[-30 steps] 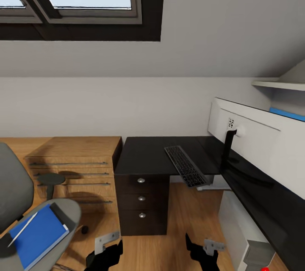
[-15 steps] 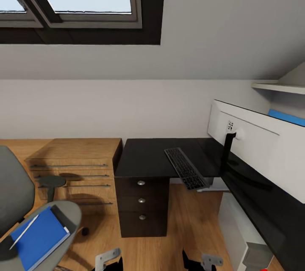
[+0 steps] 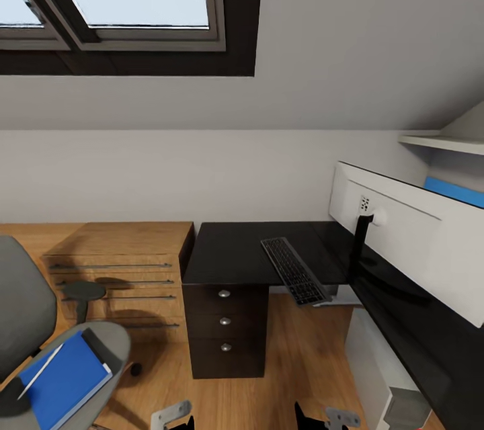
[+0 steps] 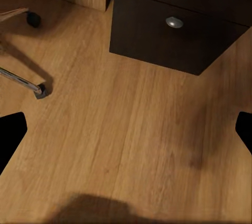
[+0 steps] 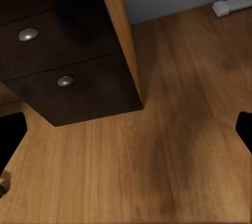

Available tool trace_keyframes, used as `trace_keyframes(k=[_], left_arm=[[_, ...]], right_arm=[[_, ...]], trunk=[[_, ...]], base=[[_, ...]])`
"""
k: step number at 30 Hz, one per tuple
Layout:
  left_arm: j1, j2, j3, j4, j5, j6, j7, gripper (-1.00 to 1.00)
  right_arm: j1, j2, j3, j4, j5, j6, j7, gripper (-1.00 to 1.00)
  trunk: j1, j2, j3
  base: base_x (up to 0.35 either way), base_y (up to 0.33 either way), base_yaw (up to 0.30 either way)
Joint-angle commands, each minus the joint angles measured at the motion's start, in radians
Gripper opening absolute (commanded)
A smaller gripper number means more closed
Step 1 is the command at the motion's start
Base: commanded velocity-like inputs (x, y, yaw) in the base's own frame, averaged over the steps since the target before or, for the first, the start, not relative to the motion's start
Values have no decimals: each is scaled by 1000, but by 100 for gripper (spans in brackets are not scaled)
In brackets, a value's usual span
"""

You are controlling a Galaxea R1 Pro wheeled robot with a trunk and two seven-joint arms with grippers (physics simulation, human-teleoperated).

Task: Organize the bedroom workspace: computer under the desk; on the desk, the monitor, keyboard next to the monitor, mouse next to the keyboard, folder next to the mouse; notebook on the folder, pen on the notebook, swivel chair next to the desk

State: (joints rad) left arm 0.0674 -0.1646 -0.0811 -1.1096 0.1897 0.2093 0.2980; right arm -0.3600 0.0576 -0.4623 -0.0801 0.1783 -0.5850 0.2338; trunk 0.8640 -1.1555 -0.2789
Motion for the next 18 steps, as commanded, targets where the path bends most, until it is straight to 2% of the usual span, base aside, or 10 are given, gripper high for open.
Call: trace_keyframes(k=[1,10,16,18], left_arm=[[0,0,-2,-2,9,4,7,100],[0,0,1,4,8,3,11,100],[0,0,1,4,8,2,12,100],[0,0,0,4,8,2,12,100]], right_arm=[[0,0,-9,0,8,-3,3,100],[0,-1,-10,1,7,-4,2,100],[0,0,-10,0,7,-4,2,100],[0,5,-10,2,9,-4,1,100]], trunk=[[-4,7,2],[-38,70,30],[-61,112,49],[-69,126,55]], base=[[-11,0,0],[-305,0,0],[-334,-82,0],[-334,-101,230]])
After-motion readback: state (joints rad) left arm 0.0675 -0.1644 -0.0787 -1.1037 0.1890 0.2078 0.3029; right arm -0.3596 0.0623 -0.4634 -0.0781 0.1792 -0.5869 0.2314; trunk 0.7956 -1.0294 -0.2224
